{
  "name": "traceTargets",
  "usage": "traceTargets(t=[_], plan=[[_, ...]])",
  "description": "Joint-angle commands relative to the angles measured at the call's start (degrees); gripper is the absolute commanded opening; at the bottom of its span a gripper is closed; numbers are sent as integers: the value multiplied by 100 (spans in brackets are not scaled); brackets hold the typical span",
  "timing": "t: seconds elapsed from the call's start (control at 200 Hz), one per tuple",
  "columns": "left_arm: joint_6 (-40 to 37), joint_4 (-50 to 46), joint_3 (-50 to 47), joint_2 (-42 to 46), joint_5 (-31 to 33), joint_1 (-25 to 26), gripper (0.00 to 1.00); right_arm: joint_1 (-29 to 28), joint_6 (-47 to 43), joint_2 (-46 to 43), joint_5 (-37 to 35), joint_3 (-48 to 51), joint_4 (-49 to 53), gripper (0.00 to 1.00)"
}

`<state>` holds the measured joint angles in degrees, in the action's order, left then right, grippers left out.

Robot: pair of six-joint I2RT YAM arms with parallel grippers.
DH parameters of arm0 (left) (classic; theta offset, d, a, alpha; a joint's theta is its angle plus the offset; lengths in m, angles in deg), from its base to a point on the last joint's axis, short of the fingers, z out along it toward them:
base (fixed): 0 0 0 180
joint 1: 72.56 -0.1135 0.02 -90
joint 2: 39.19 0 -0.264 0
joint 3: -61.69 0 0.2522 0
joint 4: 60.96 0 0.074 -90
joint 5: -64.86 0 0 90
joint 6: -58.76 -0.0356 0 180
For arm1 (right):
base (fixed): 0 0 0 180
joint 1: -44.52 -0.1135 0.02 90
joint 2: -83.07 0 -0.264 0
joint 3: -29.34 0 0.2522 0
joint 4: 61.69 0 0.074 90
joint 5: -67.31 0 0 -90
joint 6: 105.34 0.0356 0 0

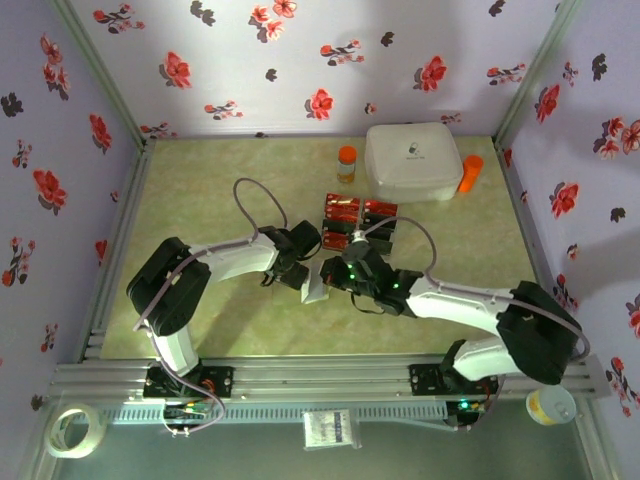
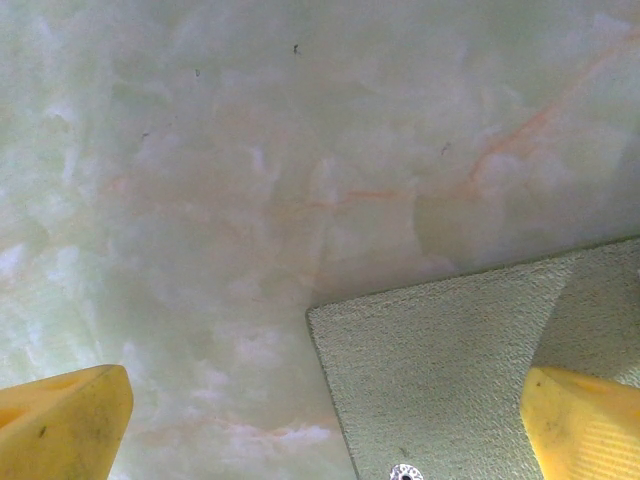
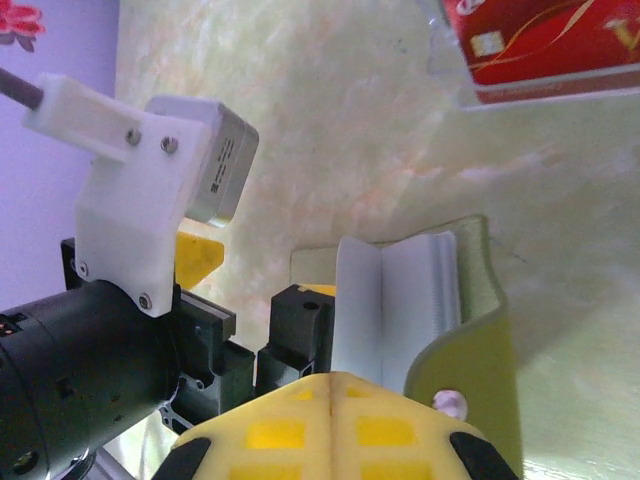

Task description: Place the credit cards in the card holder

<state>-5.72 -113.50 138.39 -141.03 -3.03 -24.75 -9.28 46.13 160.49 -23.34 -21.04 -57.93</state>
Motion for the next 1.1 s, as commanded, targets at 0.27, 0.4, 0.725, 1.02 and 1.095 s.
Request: traceTargets(t=[0.27, 0.4, 0.725, 1.02, 1.095], plan=[[69, -140, -28, -112, 230, 26, 100, -13, 18, 642, 154, -29, -543, 0], [67, -138, -23, -121, 224, 26, 100, 77, 91, 801, 144, 225, -803, 0], [118, -138, 8, -101, 183, 1, 100, 177, 164, 1278, 231, 714, -1524, 0], [633, 250, -250, 554, -764, -517, 100, 179, 273, 1446, 267, 917, -1804, 0], [742, 292, -228, 807, -937, -601, 100, 182, 279, 1450, 258, 933, -1819, 0]])
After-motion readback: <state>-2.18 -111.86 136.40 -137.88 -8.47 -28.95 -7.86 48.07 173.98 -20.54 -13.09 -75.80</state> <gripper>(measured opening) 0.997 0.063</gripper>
